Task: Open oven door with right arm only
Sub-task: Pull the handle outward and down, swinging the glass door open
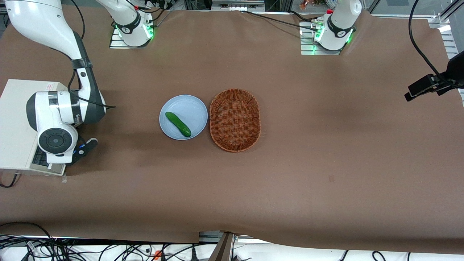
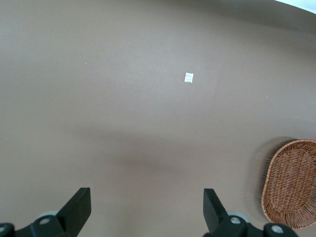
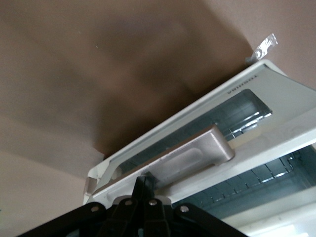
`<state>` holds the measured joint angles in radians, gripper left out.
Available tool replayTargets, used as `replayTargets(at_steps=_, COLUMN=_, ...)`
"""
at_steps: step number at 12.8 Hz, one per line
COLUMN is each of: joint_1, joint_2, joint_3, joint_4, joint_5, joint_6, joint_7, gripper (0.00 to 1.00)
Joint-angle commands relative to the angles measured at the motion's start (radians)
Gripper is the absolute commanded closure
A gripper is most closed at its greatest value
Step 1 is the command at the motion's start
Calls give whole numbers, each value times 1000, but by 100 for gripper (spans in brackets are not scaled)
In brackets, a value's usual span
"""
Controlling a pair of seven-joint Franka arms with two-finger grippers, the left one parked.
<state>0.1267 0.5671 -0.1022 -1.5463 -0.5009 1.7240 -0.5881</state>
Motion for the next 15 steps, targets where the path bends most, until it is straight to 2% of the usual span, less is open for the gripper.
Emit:
replayTargets(at_steps=1, joint_1=-16, joint_2=49, joint_3=-5, joint_4=-15, joint_5=48, joint_6=57, joint_7=19, gripper=100)
replayTargets(at_steps=4, joint_1=-18, joint_2=62, joint_3=-5, joint_4=-15, joint_5=73, joint_6=95, joint_7=47, gripper=100)
replayTargets(at_steps=8, joint_1=-27, joint_2=99, joint_3=-7, joint_4=-14, joint_5=149, joint_6=123, joint_7=47, gripper=100)
replayTargets(at_steps=15, joint_1=-50, joint_2=145, joint_3=-10, joint_4=-14, joint_5=232, joint_6=169, joint_7=77, gripper=100)
